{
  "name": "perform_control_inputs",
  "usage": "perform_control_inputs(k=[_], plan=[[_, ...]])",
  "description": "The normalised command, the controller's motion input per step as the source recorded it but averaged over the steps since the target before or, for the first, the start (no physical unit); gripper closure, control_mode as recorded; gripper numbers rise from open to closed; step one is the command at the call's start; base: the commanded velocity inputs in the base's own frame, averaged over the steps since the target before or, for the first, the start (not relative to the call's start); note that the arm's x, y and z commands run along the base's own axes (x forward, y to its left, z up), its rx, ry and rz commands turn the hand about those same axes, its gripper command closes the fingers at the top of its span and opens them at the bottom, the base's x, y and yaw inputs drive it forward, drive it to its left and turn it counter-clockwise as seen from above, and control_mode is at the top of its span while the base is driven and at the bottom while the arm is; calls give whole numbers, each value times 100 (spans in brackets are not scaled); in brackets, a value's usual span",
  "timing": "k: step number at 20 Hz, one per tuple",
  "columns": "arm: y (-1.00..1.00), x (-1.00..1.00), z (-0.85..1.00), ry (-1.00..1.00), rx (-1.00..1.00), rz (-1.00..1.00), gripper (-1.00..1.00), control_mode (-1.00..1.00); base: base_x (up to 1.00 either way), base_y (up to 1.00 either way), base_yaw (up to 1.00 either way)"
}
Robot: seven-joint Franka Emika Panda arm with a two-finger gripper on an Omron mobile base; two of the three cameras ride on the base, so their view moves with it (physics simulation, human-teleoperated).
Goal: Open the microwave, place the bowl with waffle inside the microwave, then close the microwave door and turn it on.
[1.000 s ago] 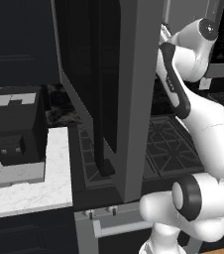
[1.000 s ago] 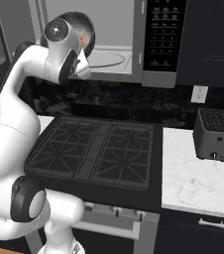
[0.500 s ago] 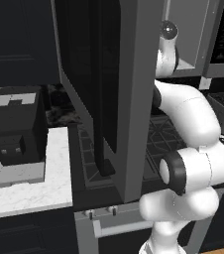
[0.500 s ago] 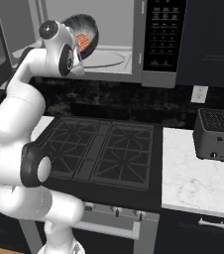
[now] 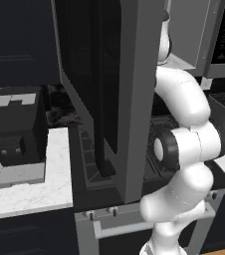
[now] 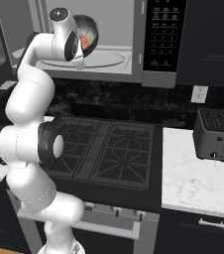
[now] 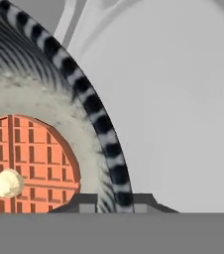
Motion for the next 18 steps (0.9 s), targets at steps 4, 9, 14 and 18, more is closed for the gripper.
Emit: perform_control_inputs(k=[4, 9, 14, 18], plan=[[5, 59, -27, 10, 1, 11, -100, -100, 0, 0, 0], [1, 20, -36, -13, 3, 1, -100, -100, 0, 0, 0], [0, -6, -4, -24, 4, 0, -100, -100, 0, 0, 0], [0, -58, 0, -46, 0, 6, -100, -100, 0, 0, 0]])
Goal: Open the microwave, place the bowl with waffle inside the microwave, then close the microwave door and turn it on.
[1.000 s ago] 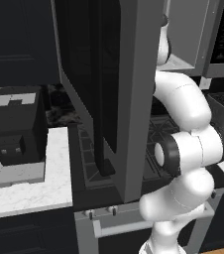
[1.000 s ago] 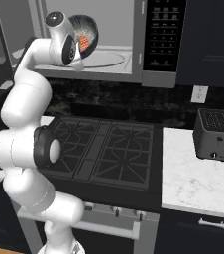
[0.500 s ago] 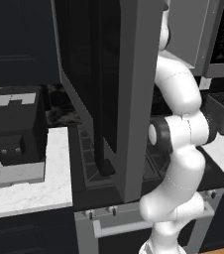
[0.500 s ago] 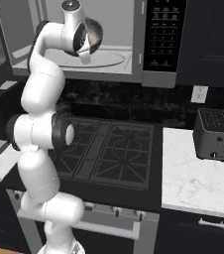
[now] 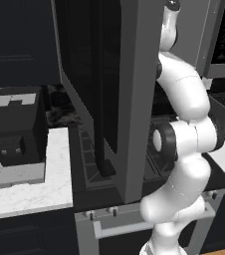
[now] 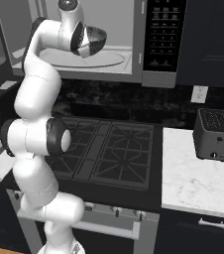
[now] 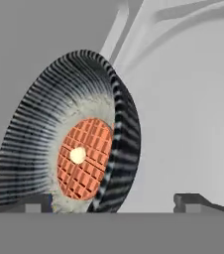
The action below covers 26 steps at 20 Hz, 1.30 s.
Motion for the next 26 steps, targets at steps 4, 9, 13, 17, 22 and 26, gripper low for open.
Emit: perform_control_inputs(k=[4, 9, 13, 17, 22, 26], plan=[[0, -96, 1, -50, 0, 8, -100, -100, 0, 0, 0], [0, -100, 1, -29, 0, 9, -100, -100, 0, 0, 0], [0, -100, 9, -22, 0, 9, -100, -100, 0, 0, 0], [0, -100, 22, -17, 0, 9, -100, -100, 0, 0, 0], [0, -100, 18, -4, -2, 9, 100, -100, 0, 0, 0], [0, -100, 15, 0, -5, 6, 100, -100, 0, 0, 0]])
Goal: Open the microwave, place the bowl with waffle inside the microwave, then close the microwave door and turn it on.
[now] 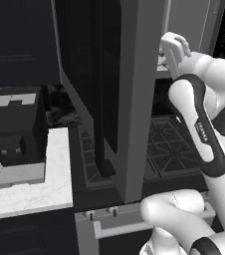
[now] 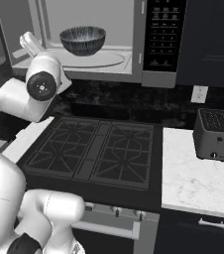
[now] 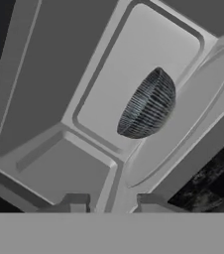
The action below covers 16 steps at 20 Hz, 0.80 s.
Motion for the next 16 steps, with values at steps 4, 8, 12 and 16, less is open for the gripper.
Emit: perform_control_inputs(k=[4, 8, 12, 16], plan=[[0, -100, 13, 0, -5, 5, 100, -100, 0, 0, 0], [0, -100, 17, 0, -7, 5, 100, -100, 0, 0, 0], [0, -100, 10, 0, -9, 2, 100, -100, 0, 0, 0], [22, -76, -8, 10, -13, 0, 100, -100, 0, 0, 0]])
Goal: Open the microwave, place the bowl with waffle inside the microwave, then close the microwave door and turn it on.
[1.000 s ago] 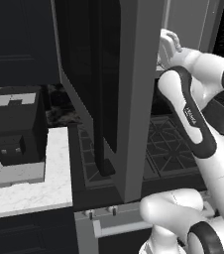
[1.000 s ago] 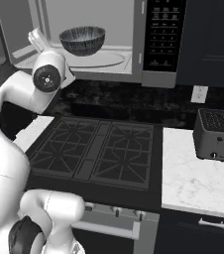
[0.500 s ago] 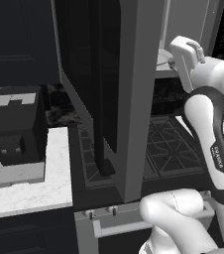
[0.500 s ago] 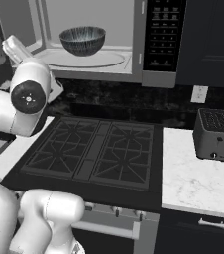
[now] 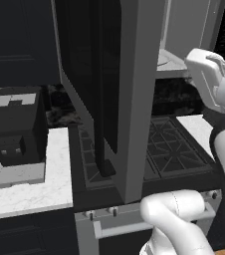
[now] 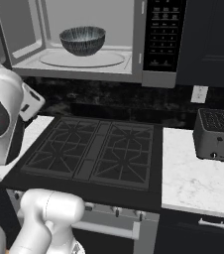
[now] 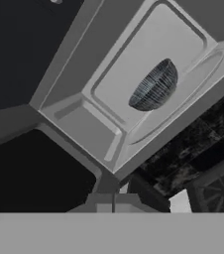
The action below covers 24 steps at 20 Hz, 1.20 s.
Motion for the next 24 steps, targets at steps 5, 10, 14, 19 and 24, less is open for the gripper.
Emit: perform_control_inputs(k=[5, 10, 14, 19, 24], plan=[[31, -56, -36, 19, -21, 2, 100, -100, 0, 0, 0], [31, -100, -1, -6, -20, 6, 100, -100, 0, 0, 0], [36, -100, 0, -16, -16, 1, 100, -100, 0, 0, 0], [25, -95, 0, -14, -12, 0, 100, -100, 0, 0, 0], [14, -68, -1, -14, -18, 0, 100, -100, 0, 0, 0]])
